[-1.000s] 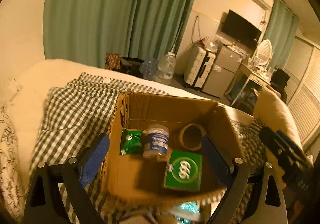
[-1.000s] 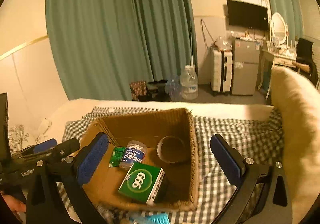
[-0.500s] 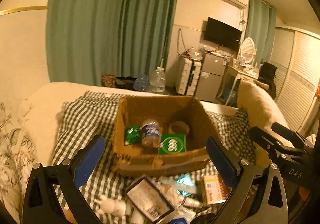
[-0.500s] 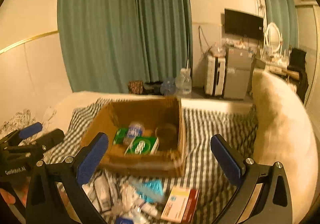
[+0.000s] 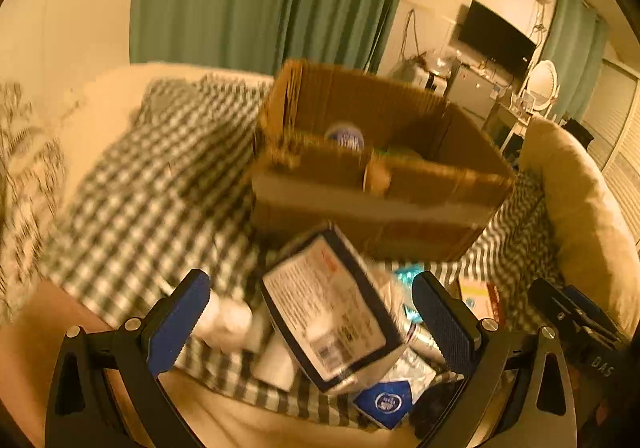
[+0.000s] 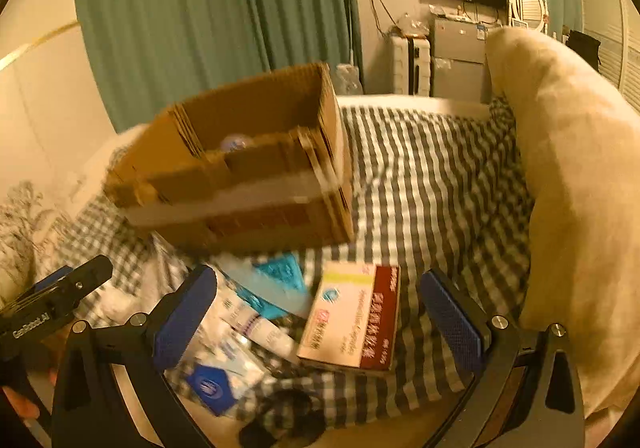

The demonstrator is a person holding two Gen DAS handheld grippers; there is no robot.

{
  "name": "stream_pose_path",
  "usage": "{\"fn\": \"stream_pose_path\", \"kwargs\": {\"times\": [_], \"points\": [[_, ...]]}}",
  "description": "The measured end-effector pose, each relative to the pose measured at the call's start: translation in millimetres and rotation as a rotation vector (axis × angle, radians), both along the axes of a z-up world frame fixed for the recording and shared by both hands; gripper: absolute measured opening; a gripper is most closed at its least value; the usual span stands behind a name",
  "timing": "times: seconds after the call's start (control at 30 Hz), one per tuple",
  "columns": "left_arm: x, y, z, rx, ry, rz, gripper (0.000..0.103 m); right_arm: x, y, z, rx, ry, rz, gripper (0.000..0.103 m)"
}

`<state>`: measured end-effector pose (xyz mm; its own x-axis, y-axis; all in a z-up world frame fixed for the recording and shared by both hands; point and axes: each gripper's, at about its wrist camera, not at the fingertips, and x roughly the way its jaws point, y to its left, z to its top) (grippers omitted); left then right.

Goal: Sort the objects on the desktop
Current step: 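Reach the right gripper to the Amoxicillin box while the left reaches the black tissue pack, then grasp and lift the Amoxicillin box with right gripper while left lifts the tissue pack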

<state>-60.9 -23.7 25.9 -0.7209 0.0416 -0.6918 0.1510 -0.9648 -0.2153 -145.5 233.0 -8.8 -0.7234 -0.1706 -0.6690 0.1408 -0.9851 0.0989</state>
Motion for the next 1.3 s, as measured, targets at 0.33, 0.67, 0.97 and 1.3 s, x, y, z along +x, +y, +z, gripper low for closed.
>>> {"fn": "stream_pose_path", "kwargs": {"times": [0.33,0.67,0.97,1.3], "points": [[-16.6,16.5,-44.5,0.021,-0.074,0.000,0.103,-19.7,-4.2,-43.4,0.074,-0.098,-0.048,0.103],[-36.3,21.6,-71.7,0.067,-0.084,-0.040,0.103,-45.8,-7.9,-76.1,0.111,-0.187,-0.097,0.103],[-43.4,27.0,-74.4,0.071,-0.079,-0.061,0.103,-52.8,-4.8,-93.4,0.132,-0.247,-0.128,0.075],[-27.8,36.8,-60.4,-0.028,-0.008,-0.162,0.039,-44.0,-3.8,-86.8,0.110,-0.223,-0.118,0.074]]}}
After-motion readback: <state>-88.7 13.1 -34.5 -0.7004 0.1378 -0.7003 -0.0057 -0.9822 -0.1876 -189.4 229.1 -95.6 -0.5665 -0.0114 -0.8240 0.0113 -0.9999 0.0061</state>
